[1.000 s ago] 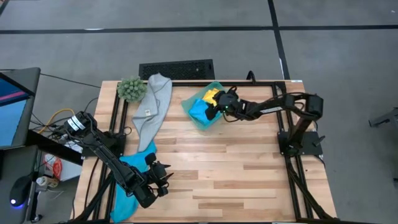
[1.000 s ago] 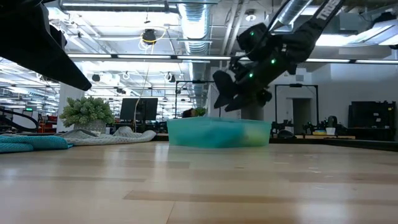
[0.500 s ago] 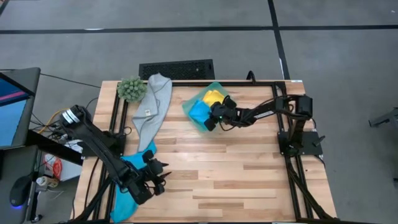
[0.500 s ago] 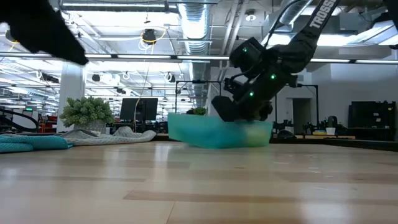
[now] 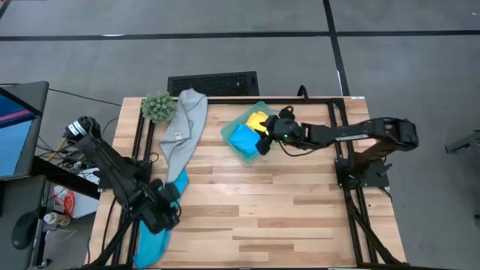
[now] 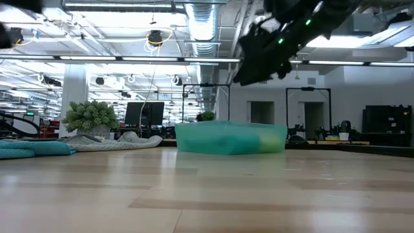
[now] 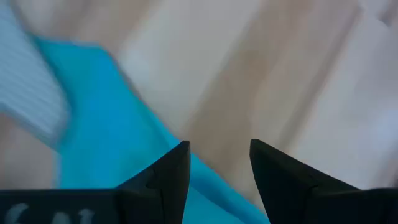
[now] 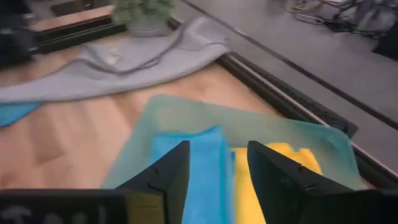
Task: Fold microfiber towels
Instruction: Fold the blue microfiber towel
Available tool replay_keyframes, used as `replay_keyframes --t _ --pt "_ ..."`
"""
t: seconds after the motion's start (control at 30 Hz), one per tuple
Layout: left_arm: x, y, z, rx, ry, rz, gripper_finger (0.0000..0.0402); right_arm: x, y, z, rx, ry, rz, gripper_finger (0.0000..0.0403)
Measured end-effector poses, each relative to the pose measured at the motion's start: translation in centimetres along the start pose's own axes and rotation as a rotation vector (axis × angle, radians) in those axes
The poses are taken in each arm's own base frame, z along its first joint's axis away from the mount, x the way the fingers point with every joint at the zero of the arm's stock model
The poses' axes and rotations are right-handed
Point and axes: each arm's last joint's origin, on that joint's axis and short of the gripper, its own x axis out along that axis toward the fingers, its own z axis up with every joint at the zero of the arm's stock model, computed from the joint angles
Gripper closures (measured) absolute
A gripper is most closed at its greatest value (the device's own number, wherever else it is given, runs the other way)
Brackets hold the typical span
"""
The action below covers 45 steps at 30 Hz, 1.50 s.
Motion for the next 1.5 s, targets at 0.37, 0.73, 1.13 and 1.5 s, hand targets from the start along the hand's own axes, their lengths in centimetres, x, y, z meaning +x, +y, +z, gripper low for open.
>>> replay_keyframes --t 0.37,0.73,1.13,1.5 --pt "4.2 -6.3 -7.9 -0.148 0.146 -0.086 0.0242 -2.6 4.3 -0.8 -0.051 -0.001 0.140 0.0178" --pt "5.4 -9.0 -9.2 -0.052 0.099 0.369 0.0242 -2.9 6.2 -1.6 -0.027 0.010 0.193 0.0182" --pt "8.0 -10.9 -8.4 0.045 0.078 0.213 0.0242 -4.3 8.3 -2.4 -0.045 0.018 0.270 0.0186" --pt "8.7 -14.0 2.4 0.407 -0.271 0.022 0.0242 -6.3 10.7 -3.1 -0.017 0.003 0.372 0.0188"
